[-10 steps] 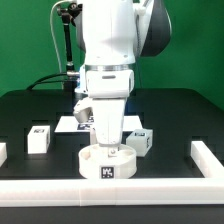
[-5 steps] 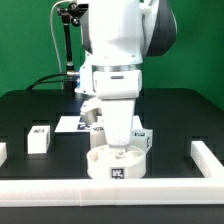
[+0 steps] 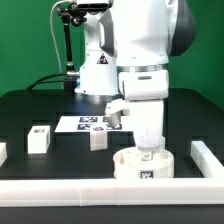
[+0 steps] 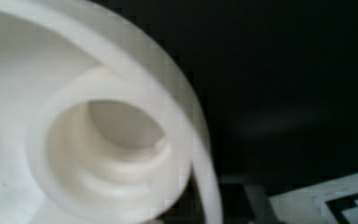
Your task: Assemble stool
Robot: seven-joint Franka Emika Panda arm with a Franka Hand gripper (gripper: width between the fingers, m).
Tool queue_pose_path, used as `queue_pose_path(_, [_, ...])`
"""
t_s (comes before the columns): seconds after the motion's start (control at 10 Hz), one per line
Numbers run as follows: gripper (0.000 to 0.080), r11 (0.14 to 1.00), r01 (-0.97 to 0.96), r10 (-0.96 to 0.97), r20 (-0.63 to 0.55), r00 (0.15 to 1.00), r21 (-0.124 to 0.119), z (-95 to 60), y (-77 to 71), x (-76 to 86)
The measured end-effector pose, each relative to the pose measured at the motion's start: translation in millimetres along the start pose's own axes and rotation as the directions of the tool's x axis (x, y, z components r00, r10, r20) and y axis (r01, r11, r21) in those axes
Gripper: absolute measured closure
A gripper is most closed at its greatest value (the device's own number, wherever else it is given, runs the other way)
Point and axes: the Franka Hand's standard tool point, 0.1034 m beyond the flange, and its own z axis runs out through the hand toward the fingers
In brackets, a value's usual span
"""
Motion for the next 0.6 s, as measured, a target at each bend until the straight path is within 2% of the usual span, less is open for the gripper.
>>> queue_pose_path(0.4, [0.0760,1.000,-0.011,0.011,-0.011,1.000,-0.010,2.3,18.6,28.7])
queue_pose_path(0.6, [0.0760,0.999,-0.047,0.047,-0.014,0.999,-0.011,2.9,18.5,39.7])
